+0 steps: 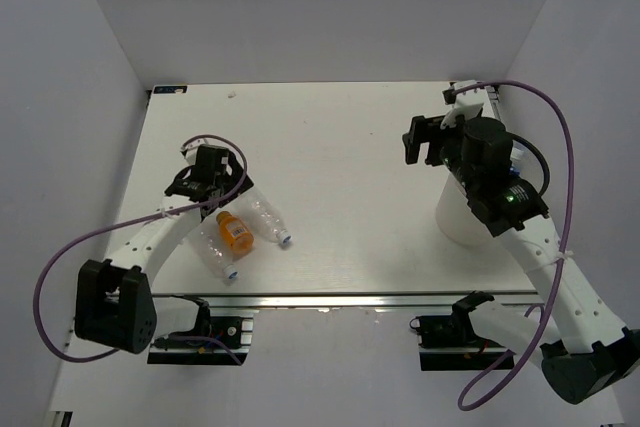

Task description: Put the plastic bottles in the bin

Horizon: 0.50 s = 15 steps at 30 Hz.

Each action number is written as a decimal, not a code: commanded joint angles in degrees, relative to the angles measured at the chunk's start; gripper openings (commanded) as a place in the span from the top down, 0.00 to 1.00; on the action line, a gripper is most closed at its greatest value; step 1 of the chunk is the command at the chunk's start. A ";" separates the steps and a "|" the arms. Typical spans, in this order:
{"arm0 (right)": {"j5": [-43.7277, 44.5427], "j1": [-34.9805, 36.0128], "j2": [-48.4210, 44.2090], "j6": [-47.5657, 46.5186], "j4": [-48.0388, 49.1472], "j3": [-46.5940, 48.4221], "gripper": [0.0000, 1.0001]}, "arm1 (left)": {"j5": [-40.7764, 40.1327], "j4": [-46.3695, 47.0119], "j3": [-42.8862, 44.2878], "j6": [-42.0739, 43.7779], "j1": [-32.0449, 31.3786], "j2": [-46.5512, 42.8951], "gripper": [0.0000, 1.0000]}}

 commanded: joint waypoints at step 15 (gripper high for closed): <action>-4.34 0.35 -1.67 2.60 4.17 -4.06 0.11 | -4.41 8.82 5.61 -0.81 -4.28 18.84 0.02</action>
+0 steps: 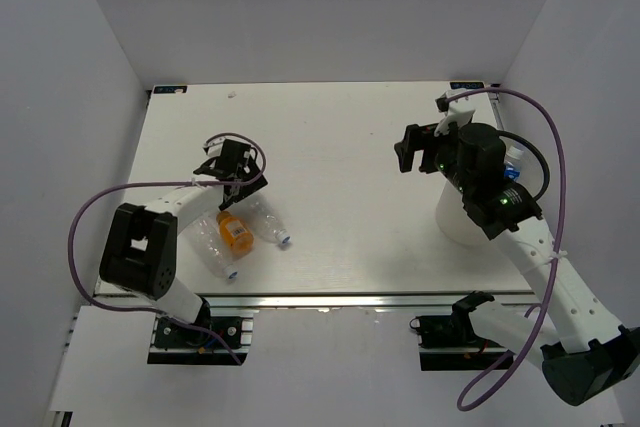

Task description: Put the plastic bottles in the bin

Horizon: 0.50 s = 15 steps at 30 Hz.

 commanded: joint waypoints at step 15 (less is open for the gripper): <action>-4.29 0.30 0.19 2.66 0.45 -0.76 0.11 | 5.86 6.86 4.62 4.59 -0.08 1.22 0.63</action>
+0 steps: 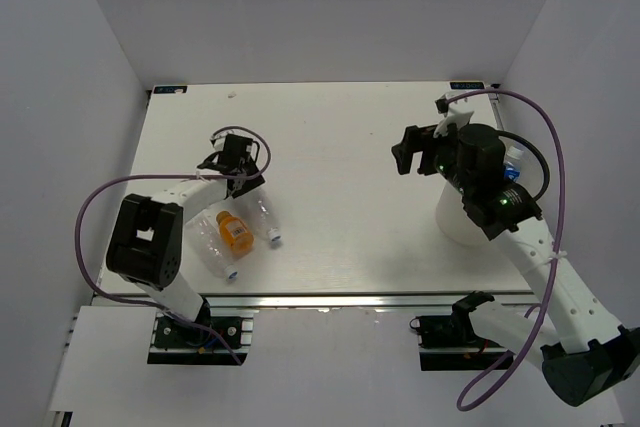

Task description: Put the plastic bottles in the bin

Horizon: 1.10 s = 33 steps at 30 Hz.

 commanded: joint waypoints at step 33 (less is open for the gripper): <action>-33.81 20.05 29.12 22.82 43.33 1.47 0.11 | 27.73 36.51 -14.45 -8.87 -6.41 -37.31 0.80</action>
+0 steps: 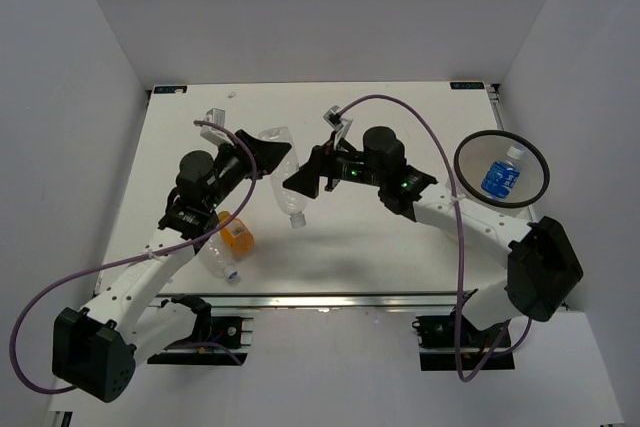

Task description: Put the plastic bottles in the bin

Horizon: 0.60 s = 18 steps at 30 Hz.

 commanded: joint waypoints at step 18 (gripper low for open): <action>19.61 -4.22 -4.90 -4.78 -10.35 4.99 0.76 | -7.12 -20.50 13.89 3.63 -1.41 -2.03 0.02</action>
